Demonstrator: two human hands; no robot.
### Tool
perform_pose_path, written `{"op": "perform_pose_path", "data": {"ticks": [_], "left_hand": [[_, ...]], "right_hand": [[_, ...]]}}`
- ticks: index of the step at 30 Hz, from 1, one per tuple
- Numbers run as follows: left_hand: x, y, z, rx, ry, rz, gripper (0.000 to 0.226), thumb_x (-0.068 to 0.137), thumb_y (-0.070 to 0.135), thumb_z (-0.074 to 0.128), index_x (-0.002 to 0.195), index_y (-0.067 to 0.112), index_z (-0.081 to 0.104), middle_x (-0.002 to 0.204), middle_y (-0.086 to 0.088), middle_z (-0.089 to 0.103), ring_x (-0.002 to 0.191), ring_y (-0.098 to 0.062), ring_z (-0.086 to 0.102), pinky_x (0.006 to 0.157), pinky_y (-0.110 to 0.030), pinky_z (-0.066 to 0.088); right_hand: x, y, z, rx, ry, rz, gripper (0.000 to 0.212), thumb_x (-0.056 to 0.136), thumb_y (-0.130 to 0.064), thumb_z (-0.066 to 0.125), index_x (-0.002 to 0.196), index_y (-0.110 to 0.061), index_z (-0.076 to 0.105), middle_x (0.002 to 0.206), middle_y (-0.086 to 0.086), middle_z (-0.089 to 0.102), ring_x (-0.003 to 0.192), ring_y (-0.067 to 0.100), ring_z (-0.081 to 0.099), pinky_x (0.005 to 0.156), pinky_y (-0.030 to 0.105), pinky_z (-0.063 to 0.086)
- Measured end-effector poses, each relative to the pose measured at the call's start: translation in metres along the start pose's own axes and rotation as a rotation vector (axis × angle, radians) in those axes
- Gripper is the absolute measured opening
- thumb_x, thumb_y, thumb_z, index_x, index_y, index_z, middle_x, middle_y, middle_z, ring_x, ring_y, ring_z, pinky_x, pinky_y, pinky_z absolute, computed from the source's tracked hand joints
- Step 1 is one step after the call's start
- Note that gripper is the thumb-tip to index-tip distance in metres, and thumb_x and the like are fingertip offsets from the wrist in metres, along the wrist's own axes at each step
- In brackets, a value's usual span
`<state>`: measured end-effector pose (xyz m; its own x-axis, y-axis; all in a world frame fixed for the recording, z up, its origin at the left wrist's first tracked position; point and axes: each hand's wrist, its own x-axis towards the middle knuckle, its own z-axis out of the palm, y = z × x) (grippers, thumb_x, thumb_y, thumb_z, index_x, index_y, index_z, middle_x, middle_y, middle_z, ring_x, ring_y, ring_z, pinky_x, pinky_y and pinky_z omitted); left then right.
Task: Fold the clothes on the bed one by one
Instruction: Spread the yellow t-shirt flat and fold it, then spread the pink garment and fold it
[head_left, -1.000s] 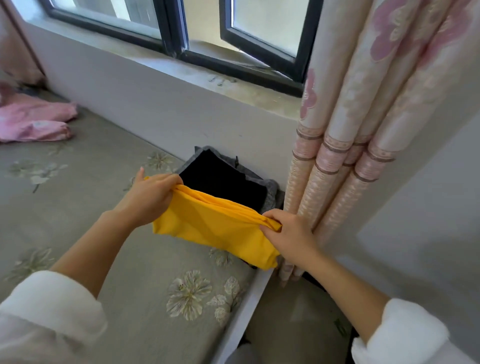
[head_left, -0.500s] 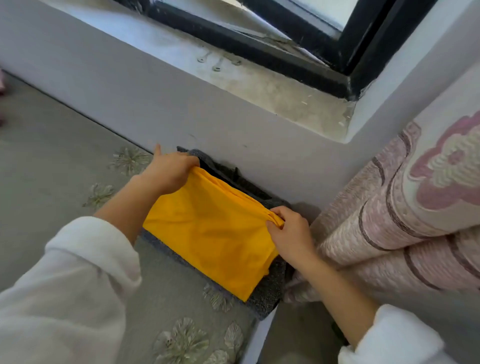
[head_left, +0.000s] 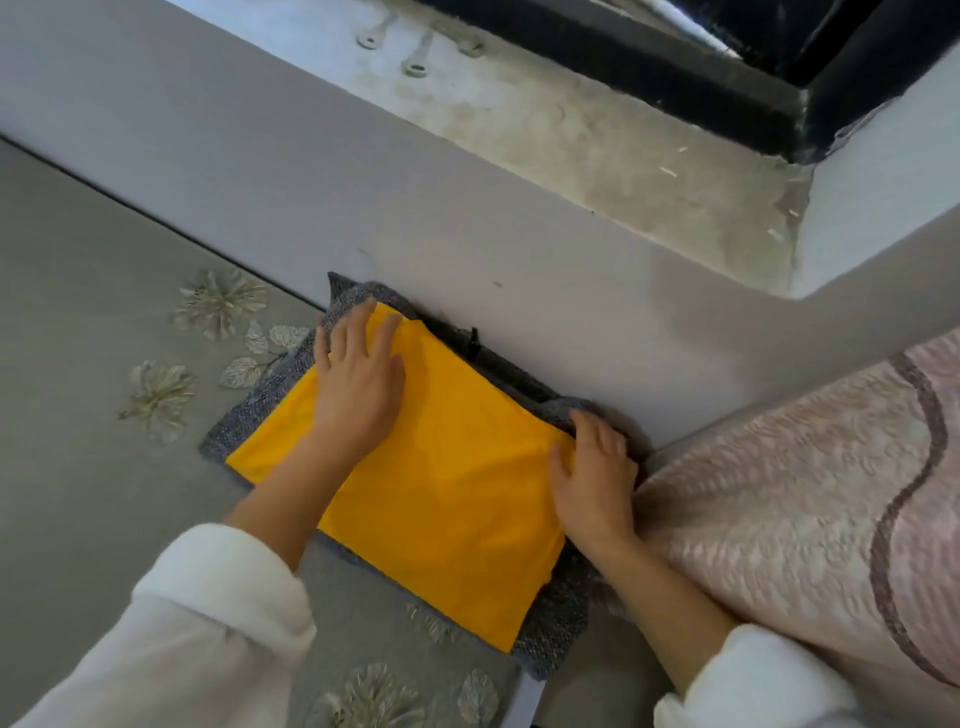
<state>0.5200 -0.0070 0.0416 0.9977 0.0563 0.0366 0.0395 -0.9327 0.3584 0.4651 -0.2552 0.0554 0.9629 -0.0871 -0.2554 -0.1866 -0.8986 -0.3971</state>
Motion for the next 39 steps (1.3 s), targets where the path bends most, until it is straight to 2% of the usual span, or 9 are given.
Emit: {"op": "perform_pose_path", "data": {"ticks": [2,4,7,9,15,21,27,34,39], "left_hand": [[-0.027,-0.007,0.009,0.020,-0.040,0.087,0.048,0.098,0.037,0.033,0.140,0.015,0.045,0.152,-0.015,0.031,0.140,-0.037,0.025,0.114,-0.059,0.013],[-0.040,-0.017,0.019,0.065,-0.137,0.086,0.058,0.096,0.051,0.020,0.147,0.028,0.034,0.158,-0.008,0.020,0.147,-0.032,0.010,0.116,-0.057,0.006],[-0.033,-0.029,0.038,0.080,-0.199,-0.017,0.059,0.093,0.063,0.009,0.149,0.046,0.003,0.161,0.004,-0.010,0.145,-0.026,-0.020,0.116,-0.053,-0.009],[-0.026,-0.030,0.050,0.075,-0.213,-0.059,0.060,0.091,0.067,0.007,0.147,0.049,-0.003,0.159,0.007,-0.016,0.143,-0.029,-0.025,0.114,-0.054,-0.012],[-0.012,-0.035,0.064,0.105,-0.336,-0.112,0.066,0.088,0.073,0.003,0.148,0.048,-0.004,0.160,0.006,-0.016,0.143,-0.031,-0.024,0.114,-0.057,-0.012],[-0.036,-0.006,0.049,0.029,-0.322,-0.222,0.060,0.096,0.060,0.013,0.150,0.041,-0.006,0.160,0.000,-0.016,0.144,-0.026,-0.023,0.115,-0.052,-0.012],[-0.152,0.036,0.033,-0.064,-0.208,-0.225,0.058,0.100,0.050,0.019,0.153,0.032,0.003,0.160,-0.001,-0.013,0.145,-0.018,-0.021,0.116,-0.045,-0.012],[-0.283,0.070,-0.002,-0.128,-0.225,-0.424,0.054,0.103,0.042,0.024,0.153,0.023,0.014,0.161,-0.007,0.001,0.148,-0.025,-0.003,0.120,-0.045,0.004],[-0.394,0.097,-0.029,-0.168,-0.161,-0.651,0.050,0.103,0.040,0.029,0.149,0.022,0.026,0.160,-0.008,0.011,0.147,-0.027,0.009,0.117,-0.041,0.012]], "right_hand": [[-0.012,-0.009,0.014,-0.093,-0.072,-0.256,0.056,0.100,-0.040,0.036,0.152,-0.022,0.021,0.161,-0.001,0.011,0.147,0.017,0.005,0.115,0.038,0.006],[-0.021,-0.016,0.034,-0.167,-0.210,-0.430,0.062,0.099,-0.048,0.030,0.152,-0.032,0.003,0.158,-0.006,-0.018,0.145,0.016,-0.022,0.115,0.038,-0.012],[-0.022,-0.013,0.057,-0.275,-0.281,-0.410,0.066,0.096,-0.061,0.017,0.143,-0.041,-0.025,0.149,-0.007,-0.040,0.136,0.015,-0.040,0.112,0.040,-0.025],[-0.016,-0.005,0.062,-0.305,-0.288,-0.341,0.067,0.091,-0.069,0.005,0.141,-0.040,-0.030,0.148,-0.007,-0.042,0.135,0.014,-0.042,0.109,0.039,-0.029],[-0.003,0.003,0.069,-0.322,-0.370,-0.326,0.074,0.080,-0.076,-0.008,0.141,-0.040,-0.030,0.152,-0.007,-0.035,0.139,0.013,-0.036,0.112,0.039,-0.024],[-0.006,0.001,0.053,-0.245,-0.425,-0.344,0.072,0.095,-0.065,0.019,0.152,-0.032,-0.009,0.159,-0.006,-0.019,0.145,0.014,-0.021,0.115,0.039,-0.013],[-0.049,0.017,0.036,-0.194,-0.329,-0.428,0.064,0.098,-0.048,0.037,0.151,-0.019,0.018,0.159,-0.001,0.016,0.145,0.017,0.012,0.115,0.039,0.012],[-0.136,0.032,0.014,-0.150,-0.319,-0.607,0.055,0.097,-0.041,0.046,0.144,-0.017,0.031,0.148,0.001,0.033,0.134,0.020,0.028,0.102,0.040,0.028],[-0.209,0.037,0.005,-0.165,-0.367,-0.756,0.056,0.095,-0.043,0.049,0.143,-0.019,0.033,0.145,-0.002,0.035,0.134,0.019,0.029,0.104,0.040,0.029]]}}
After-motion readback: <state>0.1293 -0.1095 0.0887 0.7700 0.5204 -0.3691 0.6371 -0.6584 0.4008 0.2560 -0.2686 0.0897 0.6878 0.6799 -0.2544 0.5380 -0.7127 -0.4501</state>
